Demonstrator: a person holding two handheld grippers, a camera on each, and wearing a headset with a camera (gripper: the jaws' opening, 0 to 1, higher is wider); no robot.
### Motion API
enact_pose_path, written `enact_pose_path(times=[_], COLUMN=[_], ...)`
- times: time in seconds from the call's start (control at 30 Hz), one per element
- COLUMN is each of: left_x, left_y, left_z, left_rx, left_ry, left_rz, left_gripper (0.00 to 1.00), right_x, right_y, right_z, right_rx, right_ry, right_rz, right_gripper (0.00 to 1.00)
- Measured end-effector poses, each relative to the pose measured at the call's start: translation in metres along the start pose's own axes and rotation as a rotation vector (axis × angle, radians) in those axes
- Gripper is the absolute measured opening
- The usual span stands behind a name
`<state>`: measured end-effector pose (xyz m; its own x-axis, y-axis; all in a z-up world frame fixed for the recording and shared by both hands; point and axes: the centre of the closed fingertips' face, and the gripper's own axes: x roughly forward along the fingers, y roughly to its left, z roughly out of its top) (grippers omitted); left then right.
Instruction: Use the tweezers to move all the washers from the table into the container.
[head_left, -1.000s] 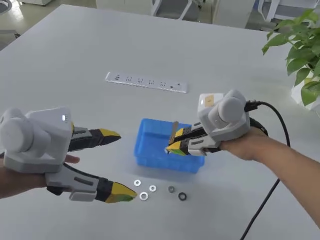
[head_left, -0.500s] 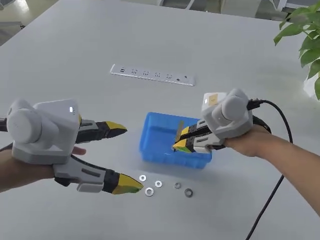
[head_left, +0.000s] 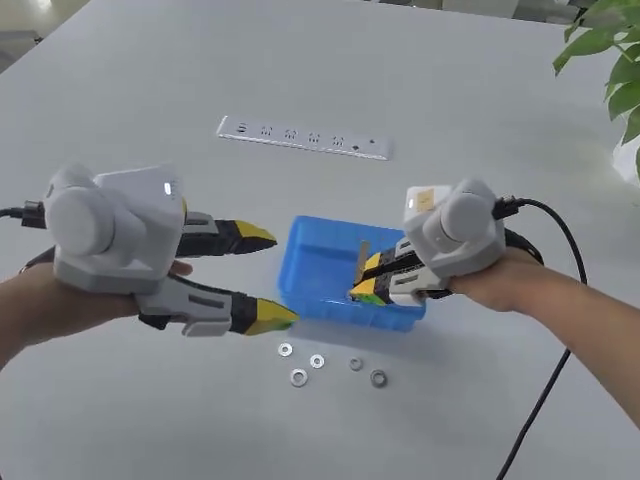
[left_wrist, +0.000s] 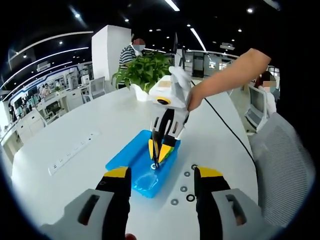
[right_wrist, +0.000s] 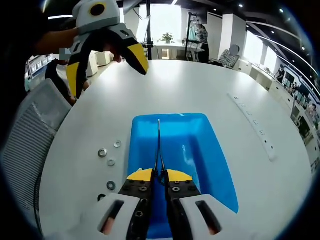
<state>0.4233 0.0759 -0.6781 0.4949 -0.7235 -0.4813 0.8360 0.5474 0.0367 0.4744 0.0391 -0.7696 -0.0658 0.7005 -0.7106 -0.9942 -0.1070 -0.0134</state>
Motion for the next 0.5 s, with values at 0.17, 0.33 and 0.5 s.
enact_pose_path(times=[0.17, 0.33, 0.5], left_x=[0.014, 0.029, 0.044], left_y=[0.005, 0.010, 0.015], left_z=[0.011, 0.017, 0.022], left_rx=[0.036, 0.080, 0.110], left_ry=[0.000, 0.013, 0.027], left_rz=[-0.024, -0.037, -0.053], left_gripper=[0.50, 0.43, 0.30], right_x=[0.000, 0.001, 0.001], right_y=[0.001, 0.000, 0.000], right_z=[0.000, 0.001, 0.001], right_rx=[0.003, 0.002, -0.002], right_ry=[-0.005, -0.009, -0.010], right_rz=[0.005, 0.006, 0.007], right_gripper=[0.08, 0.08, 0.08])
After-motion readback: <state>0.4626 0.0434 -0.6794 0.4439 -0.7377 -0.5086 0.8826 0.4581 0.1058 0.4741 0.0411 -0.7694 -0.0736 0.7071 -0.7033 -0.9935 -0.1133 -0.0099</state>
